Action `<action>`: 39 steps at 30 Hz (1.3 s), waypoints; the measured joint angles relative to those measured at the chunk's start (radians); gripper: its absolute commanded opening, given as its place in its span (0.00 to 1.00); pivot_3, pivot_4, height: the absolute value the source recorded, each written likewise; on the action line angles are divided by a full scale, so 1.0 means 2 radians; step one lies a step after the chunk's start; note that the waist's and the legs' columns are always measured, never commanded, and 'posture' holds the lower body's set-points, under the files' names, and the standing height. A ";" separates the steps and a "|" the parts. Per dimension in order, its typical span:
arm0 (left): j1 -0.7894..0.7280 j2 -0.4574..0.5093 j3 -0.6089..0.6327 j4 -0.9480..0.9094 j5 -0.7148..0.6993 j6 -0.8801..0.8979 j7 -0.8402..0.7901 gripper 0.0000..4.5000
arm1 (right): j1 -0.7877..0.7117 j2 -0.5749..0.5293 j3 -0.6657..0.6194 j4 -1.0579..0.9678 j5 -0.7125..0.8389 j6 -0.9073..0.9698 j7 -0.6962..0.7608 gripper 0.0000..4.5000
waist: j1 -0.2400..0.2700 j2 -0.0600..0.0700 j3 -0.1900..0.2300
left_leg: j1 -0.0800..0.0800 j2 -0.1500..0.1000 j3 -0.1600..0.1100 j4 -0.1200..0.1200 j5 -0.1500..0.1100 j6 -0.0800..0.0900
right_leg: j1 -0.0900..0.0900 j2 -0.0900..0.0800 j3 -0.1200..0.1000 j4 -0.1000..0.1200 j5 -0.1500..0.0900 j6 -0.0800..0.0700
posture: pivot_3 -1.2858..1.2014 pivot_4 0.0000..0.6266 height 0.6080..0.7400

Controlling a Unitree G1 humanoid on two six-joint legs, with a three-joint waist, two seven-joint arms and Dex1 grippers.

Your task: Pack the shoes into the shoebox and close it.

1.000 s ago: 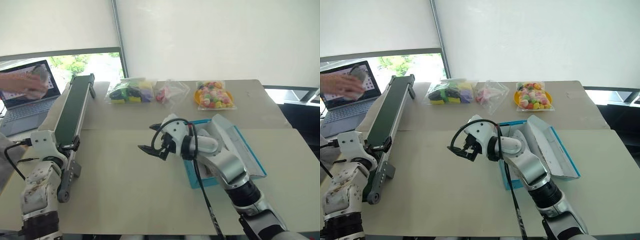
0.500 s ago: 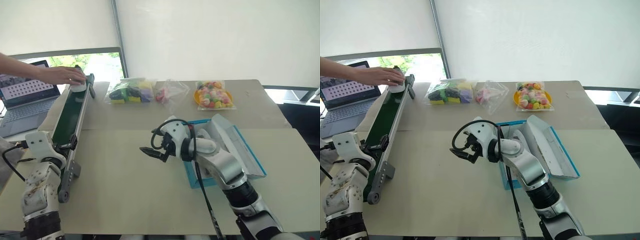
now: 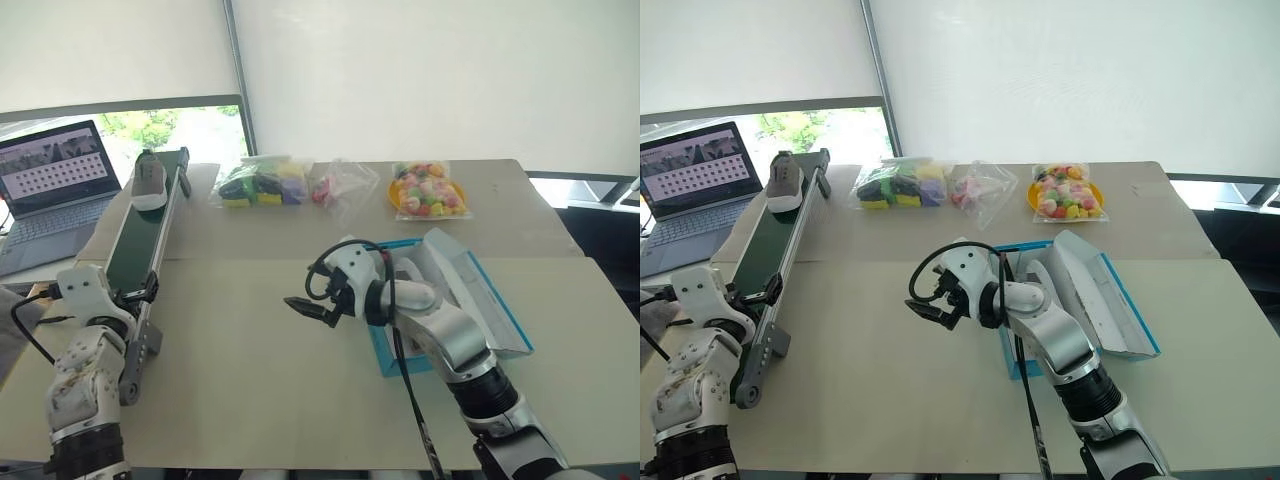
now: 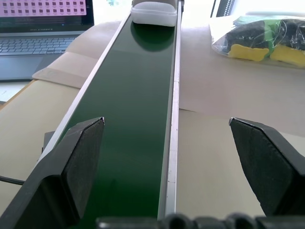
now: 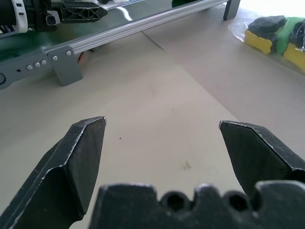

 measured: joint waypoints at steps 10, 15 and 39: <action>0.000 0.000 0.001 0.010 0.000 0.000 0.010 1.00 | 0.009 0.000 -0.001 -0.002 0.000 0.005 -0.005 1.00 | 0.000 0.000 0.000 | 0.000 0.000 0.000 0.000 0.000 0.000 | 0.000 0.000 0.000 0.000 0.000 0.000 | 0.52 0.24 0.40; 0.000 0.000 0.006 0.012 0.000 0.000 0.020 1.00 | 0.009 0.000 -0.001 -0.002 0.000 0.005 -0.007 1.00 | 0.000 0.000 0.000 | 0.000 0.000 0.000 0.000 0.000 0.000 | 0.000 0.000 0.000 0.000 0.000 0.000 | 0.52 0.24 0.40; -0.020 0.000 0.023 0.078 -0.003 -0.006 0.056 0.94 | 0.009 0.003 -0.005 -0.018 0.000 0.008 -0.011 1.00 | 0.000 0.000 0.000 | 0.000 0.000 0.000 0.000 0.000 0.000 | 0.000 0.000 0.000 0.000 0.000 0.000 | 0.52 0.24 0.40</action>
